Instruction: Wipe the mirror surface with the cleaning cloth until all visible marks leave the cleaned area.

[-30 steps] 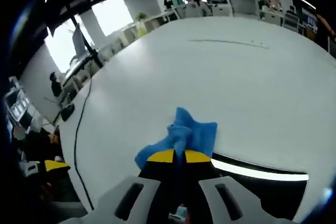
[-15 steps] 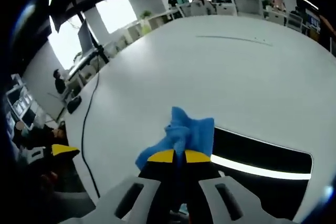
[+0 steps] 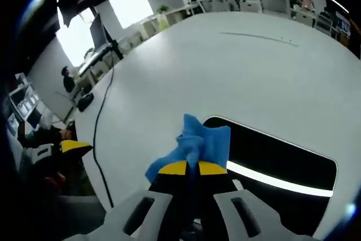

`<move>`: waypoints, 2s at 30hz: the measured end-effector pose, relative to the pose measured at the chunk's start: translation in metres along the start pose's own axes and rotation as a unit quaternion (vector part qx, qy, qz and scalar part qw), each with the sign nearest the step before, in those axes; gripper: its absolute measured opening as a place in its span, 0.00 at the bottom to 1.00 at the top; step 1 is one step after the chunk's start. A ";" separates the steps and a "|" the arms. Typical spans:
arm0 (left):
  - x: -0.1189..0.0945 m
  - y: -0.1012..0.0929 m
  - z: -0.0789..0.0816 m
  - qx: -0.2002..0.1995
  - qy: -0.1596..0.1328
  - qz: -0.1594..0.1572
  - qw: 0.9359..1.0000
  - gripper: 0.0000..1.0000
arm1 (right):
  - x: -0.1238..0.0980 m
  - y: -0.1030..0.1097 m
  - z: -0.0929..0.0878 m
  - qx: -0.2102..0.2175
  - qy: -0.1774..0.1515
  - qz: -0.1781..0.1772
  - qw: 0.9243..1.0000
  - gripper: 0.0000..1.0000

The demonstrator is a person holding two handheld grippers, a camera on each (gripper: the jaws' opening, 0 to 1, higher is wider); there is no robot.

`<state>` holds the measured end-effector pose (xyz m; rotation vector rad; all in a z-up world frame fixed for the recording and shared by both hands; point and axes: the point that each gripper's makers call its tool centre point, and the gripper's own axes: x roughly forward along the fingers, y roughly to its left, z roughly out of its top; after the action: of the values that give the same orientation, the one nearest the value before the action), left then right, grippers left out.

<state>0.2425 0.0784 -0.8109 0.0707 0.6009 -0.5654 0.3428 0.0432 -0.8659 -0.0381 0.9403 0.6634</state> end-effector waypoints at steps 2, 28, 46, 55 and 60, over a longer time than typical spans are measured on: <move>0.000 0.000 0.000 0.000 0.000 0.000 1.000 0.99 | 0.000 -0.001 0.000 -0.002 0.000 0.000 1.000 0.00; 0.001 -0.003 0.001 -0.011 -0.008 -0.010 1.000 0.99 | -0.055 -0.087 -0.036 0.000 -0.001 -0.013 1.000 0.00; 0.002 -0.002 0.002 -0.014 -0.010 -0.011 1.000 1.00 | -0.094 -0.147 -0.061 0.036 0.022 -0.052 0.998 0.00; 0.003 -0.001 0.002 -0.013 -0.010 -0.009 1.000 1.00 | -0.098 -0.154 -0.064 0.038 0.028 -0.065 0.997 0.00; 0.003 -0.001 0.002 -0.013 -0.009 -0.008 1.000 1.00 | -0.098 -0.154 -0.065 0.045 0.024 -0.068 0.996 0.00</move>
<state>0.2450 0.0756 -0.8106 0.0351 0.5909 -0.5737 0.3385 -0.1503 -0.8692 -0.0378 1.0033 0.4948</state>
